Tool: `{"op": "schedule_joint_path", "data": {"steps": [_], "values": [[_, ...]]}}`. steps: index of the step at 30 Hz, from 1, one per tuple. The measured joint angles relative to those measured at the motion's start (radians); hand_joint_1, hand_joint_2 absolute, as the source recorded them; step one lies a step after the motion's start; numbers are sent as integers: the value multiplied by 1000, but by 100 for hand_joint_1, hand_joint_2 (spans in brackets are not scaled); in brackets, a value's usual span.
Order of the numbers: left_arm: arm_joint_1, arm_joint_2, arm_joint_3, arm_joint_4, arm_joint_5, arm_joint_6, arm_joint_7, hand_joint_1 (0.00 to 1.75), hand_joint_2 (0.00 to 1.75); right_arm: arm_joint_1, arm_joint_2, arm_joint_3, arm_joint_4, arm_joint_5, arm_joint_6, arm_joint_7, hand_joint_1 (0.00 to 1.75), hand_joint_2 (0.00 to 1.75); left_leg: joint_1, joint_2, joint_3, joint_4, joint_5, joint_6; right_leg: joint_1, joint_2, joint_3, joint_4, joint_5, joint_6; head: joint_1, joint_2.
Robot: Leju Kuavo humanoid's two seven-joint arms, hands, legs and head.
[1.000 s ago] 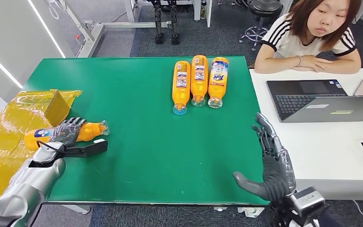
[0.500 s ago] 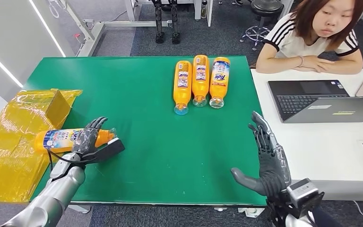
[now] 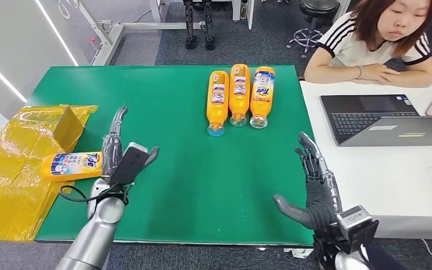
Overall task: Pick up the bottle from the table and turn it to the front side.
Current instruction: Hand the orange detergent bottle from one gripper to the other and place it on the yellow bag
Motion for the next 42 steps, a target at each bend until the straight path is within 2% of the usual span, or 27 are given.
{"op": "schedule_joint_path", "data": {"steps": [2,4,11,16,20,26,33,42], "values": [[6,-6,-33,-48,-8,23,-2,0,175,7,3,0,2,1,-4,-3,0,175,0,0,0,0,0,0,0,0,0,0,0,0,0,0],[15,-12,-57,-93,45,-8,-5,0,175,20,5,0,2,1,-5,-6,0,175,0,0,0,0,0,0,0,0,0,0,0,0,0,0],[63,-51,-85,-201,442,-341,9,0,175,56,10,-1,1,-13,-9,-16,0,175,0,1,0,0,-1,0,0,1,0,0,0,0,0,0],[82,-70,-101,-227,491,-406,9,0,175,68,19,-1,1,-10,-29,-24,0,175,0,1,0,0,-1,0,0,1,-1,0,0,0,0,0],[98,-80,-148,-232,547,-458,14,0,175,88,38,3,-10,-3,-76,-22,0,175,0,1,0,0,-2,0,0,1,-1,0,-1,1,0,0],[119,-82,-210,-230,579,-491,15,0,175,129,65,12,-31,-21,-93,-9,0,175,0,1,0,0,-2,0,0,2,-1,0,-1,1,0,0],[125,-82,-230,-229,582,-492,13,0,175,145,77,13,-42,-30,-94,-8,0,175,0,1,0,0,-2,0,0,2,-1,0,-1,1,0,0],[141,-76,-230,-232,582,-434,-24,0,175,186,122,-8,-77,-61,-100,-1,0,175,0,1,0,0,-3,0,0,2,-1,0,-2,1,0,0]]}}
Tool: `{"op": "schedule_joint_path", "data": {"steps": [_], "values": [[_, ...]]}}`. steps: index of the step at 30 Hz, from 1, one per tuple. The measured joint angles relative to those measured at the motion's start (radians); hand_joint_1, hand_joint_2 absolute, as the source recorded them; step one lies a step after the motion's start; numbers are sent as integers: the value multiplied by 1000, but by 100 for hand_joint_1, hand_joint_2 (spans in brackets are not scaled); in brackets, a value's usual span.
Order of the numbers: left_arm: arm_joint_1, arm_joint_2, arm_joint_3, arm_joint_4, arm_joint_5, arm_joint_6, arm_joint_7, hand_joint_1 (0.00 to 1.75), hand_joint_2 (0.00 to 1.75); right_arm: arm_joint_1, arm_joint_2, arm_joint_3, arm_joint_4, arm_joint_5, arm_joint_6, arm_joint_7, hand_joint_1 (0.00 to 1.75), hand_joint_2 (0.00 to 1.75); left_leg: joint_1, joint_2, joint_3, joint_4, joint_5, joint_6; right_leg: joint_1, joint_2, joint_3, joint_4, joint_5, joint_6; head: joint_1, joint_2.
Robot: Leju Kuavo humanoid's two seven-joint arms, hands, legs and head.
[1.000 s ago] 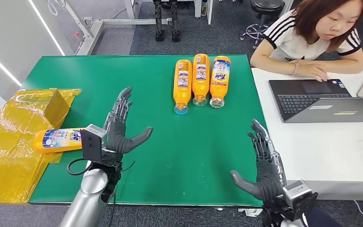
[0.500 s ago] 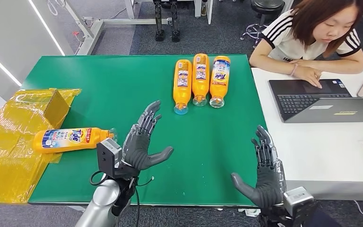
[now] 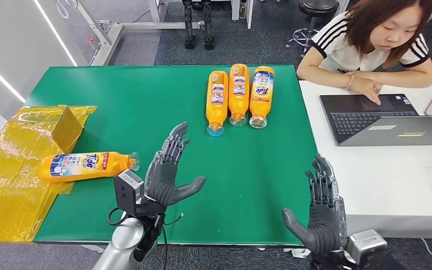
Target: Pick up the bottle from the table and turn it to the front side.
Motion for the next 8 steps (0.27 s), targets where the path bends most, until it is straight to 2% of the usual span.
{"op": "schedule_joint_path", "data": {"steps": [8], "values": [[6,2,4,-1,12,53,-9,0,175,0,75,-38,-74,62,-27,60,0,175,0,0,0,0,0,0,0,0,0,0,0,0,0,0]]}}
